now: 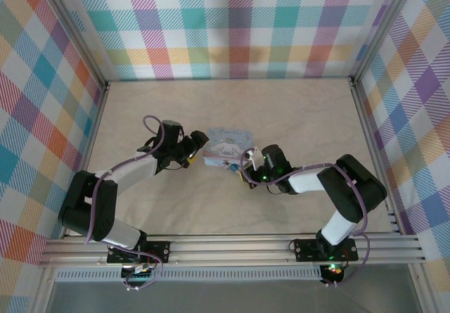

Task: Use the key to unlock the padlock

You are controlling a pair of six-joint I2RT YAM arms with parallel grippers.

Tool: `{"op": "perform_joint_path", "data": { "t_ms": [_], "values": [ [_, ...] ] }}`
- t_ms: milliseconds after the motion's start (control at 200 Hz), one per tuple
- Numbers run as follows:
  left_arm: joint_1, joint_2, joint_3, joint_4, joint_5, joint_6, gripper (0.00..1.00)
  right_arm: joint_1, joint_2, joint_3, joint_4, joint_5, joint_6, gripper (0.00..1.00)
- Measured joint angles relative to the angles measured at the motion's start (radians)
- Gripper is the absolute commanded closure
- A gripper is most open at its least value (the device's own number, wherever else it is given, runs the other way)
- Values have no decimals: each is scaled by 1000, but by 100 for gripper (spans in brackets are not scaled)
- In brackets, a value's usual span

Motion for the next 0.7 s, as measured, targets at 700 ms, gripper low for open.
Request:
{"op": "perform_joint_path", "data": {
  "t_ms": [700],
  "values": [
    [-3, 207, 129, -29, 75, 163, 33, -39, -142, 19, -104, -52, 66, 68]
  ]
}}
